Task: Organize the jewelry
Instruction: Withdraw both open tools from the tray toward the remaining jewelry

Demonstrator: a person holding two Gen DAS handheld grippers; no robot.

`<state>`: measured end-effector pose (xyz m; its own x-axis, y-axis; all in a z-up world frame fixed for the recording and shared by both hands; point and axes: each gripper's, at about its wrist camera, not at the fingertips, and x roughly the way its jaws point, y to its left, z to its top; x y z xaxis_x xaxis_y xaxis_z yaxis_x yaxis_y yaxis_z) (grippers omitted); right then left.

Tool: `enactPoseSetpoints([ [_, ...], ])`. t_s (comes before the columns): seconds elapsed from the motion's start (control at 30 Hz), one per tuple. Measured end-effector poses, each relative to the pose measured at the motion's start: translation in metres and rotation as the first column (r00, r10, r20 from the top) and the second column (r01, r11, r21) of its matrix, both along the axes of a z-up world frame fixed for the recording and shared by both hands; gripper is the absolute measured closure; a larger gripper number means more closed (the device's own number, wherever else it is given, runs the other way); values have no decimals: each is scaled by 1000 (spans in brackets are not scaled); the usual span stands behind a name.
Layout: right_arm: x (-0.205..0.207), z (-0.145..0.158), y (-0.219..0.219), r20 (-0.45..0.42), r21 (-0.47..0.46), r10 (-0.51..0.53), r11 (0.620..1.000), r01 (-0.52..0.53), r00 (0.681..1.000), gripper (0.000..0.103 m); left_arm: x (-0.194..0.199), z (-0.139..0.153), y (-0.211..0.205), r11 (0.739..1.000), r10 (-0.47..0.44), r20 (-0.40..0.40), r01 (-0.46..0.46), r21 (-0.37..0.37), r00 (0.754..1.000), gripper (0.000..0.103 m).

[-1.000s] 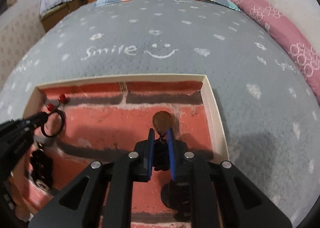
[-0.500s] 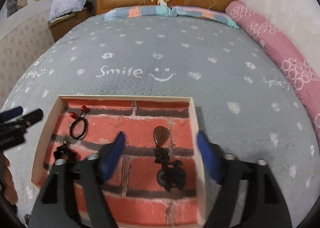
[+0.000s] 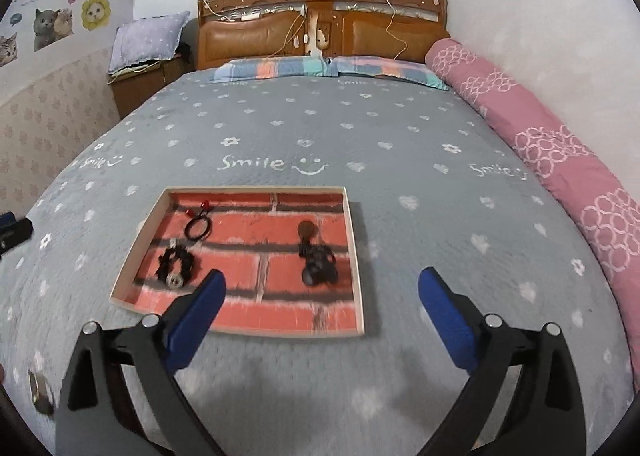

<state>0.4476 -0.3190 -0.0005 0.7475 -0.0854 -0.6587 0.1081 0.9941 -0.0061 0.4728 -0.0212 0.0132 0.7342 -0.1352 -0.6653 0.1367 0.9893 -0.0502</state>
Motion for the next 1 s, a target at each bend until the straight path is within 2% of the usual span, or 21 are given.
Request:
enactPoseSetpoints([
  [0.13,-44,8,2,22,-27,-4,1000,5,1000,8,-45,13,4,997,-1,74,-5,73,997,5],
  [0.23,-73,11,4,39,-20,0,1000,1,999,8,-74,17,12,999,-9,90,5,46,996,5],
  [0.33,-96,6,7,43,-15,-7,1000,8,999,8,-94,11,14,1000,-27,78,26,15,997,5],
  [0.57,-138,-13,17,38,-1,-11,1000,11,999,8,-127,-19,32,1000,-20,37,19,25,999,5],
  [0.7,-152,-23,24,34,-4,-6,1000,6,999,8,-130,-34,50,999,-41,-23,41,-10,999,5],
  [1.0,-167,-61,40,-13,16,4,1000,-3,1000,8,-152,-85,53,999,-37,-98,37,-8,995,5],
])
